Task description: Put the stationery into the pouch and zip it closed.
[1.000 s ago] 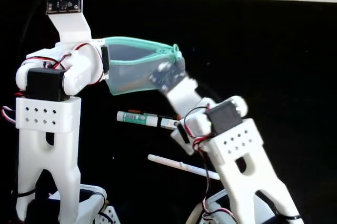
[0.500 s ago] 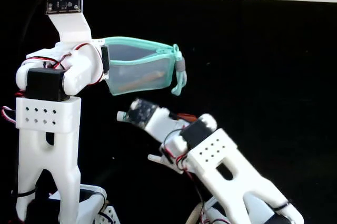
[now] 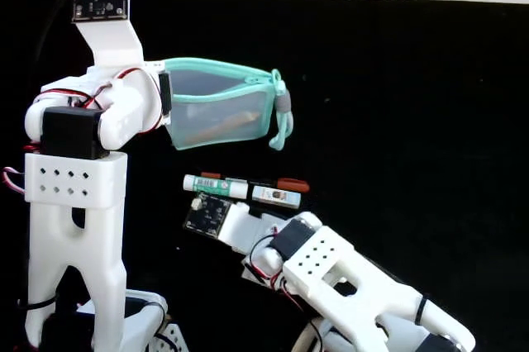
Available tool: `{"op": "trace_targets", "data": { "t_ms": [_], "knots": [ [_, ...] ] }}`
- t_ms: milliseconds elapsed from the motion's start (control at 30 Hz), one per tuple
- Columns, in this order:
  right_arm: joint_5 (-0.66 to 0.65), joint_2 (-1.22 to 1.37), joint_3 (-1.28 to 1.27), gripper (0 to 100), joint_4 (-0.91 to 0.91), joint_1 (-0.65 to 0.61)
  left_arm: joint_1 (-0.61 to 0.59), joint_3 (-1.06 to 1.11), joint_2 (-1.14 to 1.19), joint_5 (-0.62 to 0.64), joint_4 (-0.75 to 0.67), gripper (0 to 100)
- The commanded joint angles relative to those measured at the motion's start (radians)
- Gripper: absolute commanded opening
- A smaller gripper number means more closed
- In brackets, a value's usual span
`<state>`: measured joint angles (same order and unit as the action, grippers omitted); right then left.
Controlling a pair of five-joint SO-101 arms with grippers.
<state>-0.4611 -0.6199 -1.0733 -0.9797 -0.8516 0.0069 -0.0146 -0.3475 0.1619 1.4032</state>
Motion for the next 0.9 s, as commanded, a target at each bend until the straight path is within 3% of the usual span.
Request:
{"op": "trace_targets", "data": {
  "t_ms": [0,633,700,767,867],
  "knots": [
    [-0.012,0.002,-0.019,21.6,0.053,-0.005,0.007,0.022,0.008,-0.003,0.002,1],
    [-0.012,0.002,-0.168,20.6,0.191,-0.007,0.042,0.021,0.008,-0.003,0.002,1],
    [-0.012,0.002,-0.163,14.2,0.191,-0.007,0.042,0.021,0.008,-0.003,0.002,1],
    [-0.012,0.002,-0.160,1.2,0.191,-0.007,0.042,0.021,0.008,-0.003,0.002,1],
    [-0.012,0.001,-0.163,2.1,0.202,-0.005,0.042,0.021,0.008,-0.003,0.002,1]
  ]
}}
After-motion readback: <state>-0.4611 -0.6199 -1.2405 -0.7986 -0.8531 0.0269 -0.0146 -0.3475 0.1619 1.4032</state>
